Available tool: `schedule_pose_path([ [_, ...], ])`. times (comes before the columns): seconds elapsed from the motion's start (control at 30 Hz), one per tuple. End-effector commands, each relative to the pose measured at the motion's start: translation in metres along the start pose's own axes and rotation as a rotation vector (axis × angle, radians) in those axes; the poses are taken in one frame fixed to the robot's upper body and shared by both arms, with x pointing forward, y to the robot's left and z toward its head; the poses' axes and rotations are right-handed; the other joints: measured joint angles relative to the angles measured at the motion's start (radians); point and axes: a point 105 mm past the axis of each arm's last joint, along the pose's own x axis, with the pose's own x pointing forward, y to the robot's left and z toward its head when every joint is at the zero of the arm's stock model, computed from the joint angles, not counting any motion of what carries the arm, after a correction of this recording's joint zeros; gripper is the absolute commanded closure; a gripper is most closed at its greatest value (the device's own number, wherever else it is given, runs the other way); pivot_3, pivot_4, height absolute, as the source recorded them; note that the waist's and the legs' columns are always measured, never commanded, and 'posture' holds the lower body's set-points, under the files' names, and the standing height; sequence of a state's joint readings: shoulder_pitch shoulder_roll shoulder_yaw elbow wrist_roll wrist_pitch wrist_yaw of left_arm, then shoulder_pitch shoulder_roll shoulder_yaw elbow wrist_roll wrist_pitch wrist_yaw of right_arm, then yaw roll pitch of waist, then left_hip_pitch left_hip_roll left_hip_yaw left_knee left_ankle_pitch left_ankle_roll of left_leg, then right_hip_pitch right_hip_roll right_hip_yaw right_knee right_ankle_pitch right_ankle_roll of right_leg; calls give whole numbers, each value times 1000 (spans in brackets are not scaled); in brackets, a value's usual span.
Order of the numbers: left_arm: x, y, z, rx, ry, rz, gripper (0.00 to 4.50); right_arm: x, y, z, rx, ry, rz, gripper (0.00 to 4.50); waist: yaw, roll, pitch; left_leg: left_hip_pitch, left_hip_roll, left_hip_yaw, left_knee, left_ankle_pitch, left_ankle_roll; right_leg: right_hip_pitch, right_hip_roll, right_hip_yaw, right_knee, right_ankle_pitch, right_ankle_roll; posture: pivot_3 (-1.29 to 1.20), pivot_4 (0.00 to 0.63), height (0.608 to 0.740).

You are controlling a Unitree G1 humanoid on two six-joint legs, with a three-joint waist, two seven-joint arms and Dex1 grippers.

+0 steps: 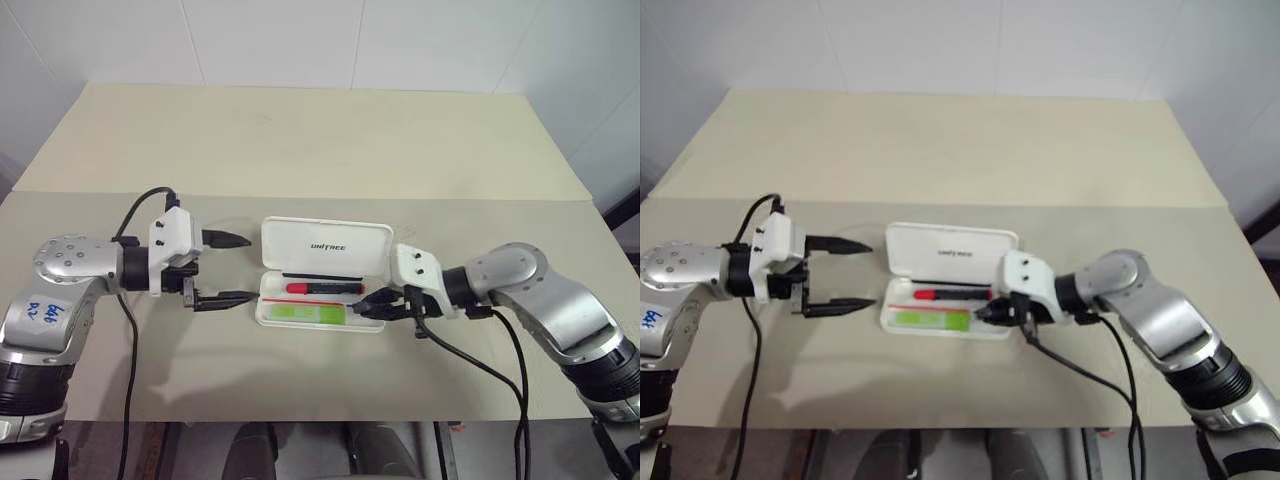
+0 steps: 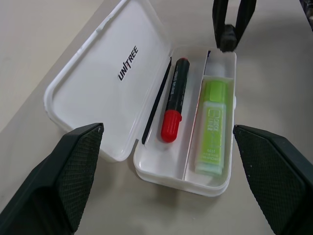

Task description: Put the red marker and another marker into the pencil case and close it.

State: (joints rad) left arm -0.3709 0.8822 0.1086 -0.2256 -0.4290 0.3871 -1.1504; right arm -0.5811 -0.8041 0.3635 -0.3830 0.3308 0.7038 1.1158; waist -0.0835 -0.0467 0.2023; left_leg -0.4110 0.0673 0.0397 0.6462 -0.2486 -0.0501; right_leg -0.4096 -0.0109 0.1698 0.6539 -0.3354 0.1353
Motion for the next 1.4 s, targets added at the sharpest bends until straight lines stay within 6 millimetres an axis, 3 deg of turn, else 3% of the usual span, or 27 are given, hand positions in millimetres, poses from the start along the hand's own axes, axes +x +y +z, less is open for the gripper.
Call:
schedule_pose_path([
  [0.03, -5, -1, 9, 32, -6, 13, 0, 2, -3, 5, -22, 2, -3, 4133, 0, 0, 0, 0, 0, 0, 0, 0, 0, 0, 0, 0, 0, 0, 0, 0, 150, 740],
  [0.37, -5, 1, 15, 42, -8, 20, 0, 8, -6, -7, -12, 27, 0, 4133, -2, 0, 0, 0, 0, 0, 0, 0, 0, 0, 0, 0, 0, 0, 0, 0, 150, 740],
  [0.6, -6, 3, 18, 52, -9, 24, 0, 7, -10, -14, -27, 53, -6, 1734, -2, 0, 0, 0, 0, 0, 0, 0, 0, 0, 0, 0, 0, 0, 0, 0, 150, 740],
  [0.77, -5, 4, 18, 57, -11, 25, 0, 1, -25, 4, -53, -33, -65, 29, -5, 0, 0, 0, 0, 0, 0, 0, 0, 0, 0, 0, 0, 0, 0, 0, 150, 740],
  [1.03, -5, 9, 20, 70, -12, 29, 0, -20, -20, 36, -85, -294, -45, 9, 0, 0, 0, 0, 0, 0, 0, 0, 0, 0, 0, -1, 0, 0, 0, 0, 150, 740],
  [1.17, -6, 11, 19, 73, -9, 31, 0, -43, -9, 40, -87, -408, -35, 9, 1, 0, 0, 0, 0, -1, 0, 0, 0, 1, 1, -1, 0, 0, 0, 0, 150, 740],
  [1.4, -12, 21, 20, 62, -34, 73, 0, -83, -24, 29, 5, -464, -241, 9, -1, 0, 0, 2, 0, -1, 0, 0, 0, 1, 1, -1, 1, 0, 0, 0, 150, 740],
])
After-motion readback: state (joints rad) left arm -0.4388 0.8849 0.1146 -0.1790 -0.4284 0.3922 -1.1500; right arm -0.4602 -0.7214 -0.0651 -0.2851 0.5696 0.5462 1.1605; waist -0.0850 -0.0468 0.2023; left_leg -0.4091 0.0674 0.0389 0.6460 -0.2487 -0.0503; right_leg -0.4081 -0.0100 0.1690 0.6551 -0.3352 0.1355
